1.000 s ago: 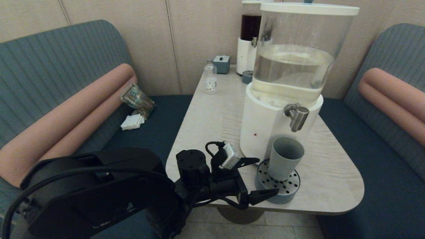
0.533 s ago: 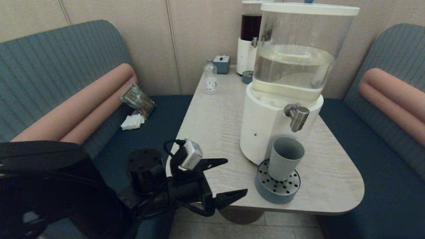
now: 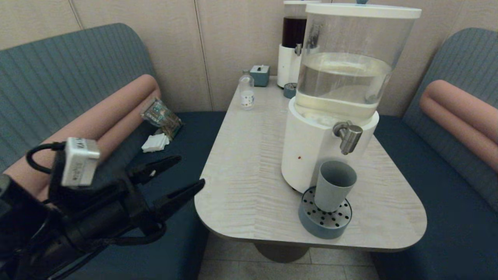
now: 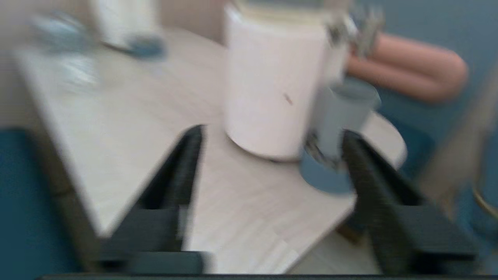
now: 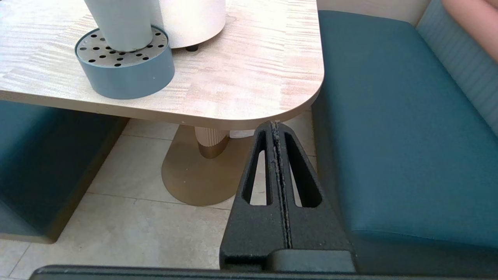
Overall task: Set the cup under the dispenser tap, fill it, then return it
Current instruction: Turn on the faucet
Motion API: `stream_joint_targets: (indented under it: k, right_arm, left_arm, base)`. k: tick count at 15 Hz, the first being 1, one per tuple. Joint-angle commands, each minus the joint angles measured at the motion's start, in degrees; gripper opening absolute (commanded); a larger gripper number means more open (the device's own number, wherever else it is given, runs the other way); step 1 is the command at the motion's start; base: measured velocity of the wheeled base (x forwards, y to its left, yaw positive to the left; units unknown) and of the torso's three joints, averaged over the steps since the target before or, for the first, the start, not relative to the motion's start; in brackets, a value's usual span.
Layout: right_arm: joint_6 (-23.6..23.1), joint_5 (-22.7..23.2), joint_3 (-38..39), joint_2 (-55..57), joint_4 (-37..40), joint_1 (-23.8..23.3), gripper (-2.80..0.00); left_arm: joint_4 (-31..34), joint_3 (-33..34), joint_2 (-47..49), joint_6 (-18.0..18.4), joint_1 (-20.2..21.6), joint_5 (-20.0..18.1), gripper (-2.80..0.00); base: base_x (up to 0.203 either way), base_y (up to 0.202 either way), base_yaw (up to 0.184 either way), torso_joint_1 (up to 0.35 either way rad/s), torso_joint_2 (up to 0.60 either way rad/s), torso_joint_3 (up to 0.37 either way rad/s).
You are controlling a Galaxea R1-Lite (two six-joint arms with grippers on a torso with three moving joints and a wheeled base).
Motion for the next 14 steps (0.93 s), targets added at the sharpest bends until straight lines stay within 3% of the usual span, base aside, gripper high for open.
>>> stream_joint_targets:
  k: [1,4,8,11,14]
  right_arm:
    - [-0.06,0.02,0.09,-0.02,-0.01,0.0,-2.8]
    - [-0.08,0.02,0.09,-0.02,-0.01,0.0,-2.8]
    - [0.01,0.02,0.09,-0.02,-0.01,0.0,-2.8]
    - [-0.05,0.02,0.09,-0.02,-0.01,0.0,-2.8]
    - [-0.03,0.02,0.09,-0.02,-0.01,0.0,-2.8]
  left_arm:
    - [-0.45,2.43,-9.95,-1.14,0.82,4.35,-2.8]
    - [-0.23,7.01,-18.53,-3.11,2.24,11.47,-2.8]
    - [4.17,10.8,-31.76,-3.78,12.61,14.4,-2.8]
    - [16.42,10.71,-44.26,-3.78,14.97,15.02,-2.8]
    - [36.53,8.34,-58.83,-3.81,15.49,15.36,-2.8]
  base:
    - [0.0,0.0,0.0,0.0,0.0,0.0]
    - [0.0,0.0,0.0,0.0,0.0,0.0]
    - [0.0,0.0,0.0,0.0,0.0,0.0]
    - [0.0,0.0,0.0,0.0,0.0,0.0]
    - [0.0,0.0,0.0,0.0,0.0,0.0]
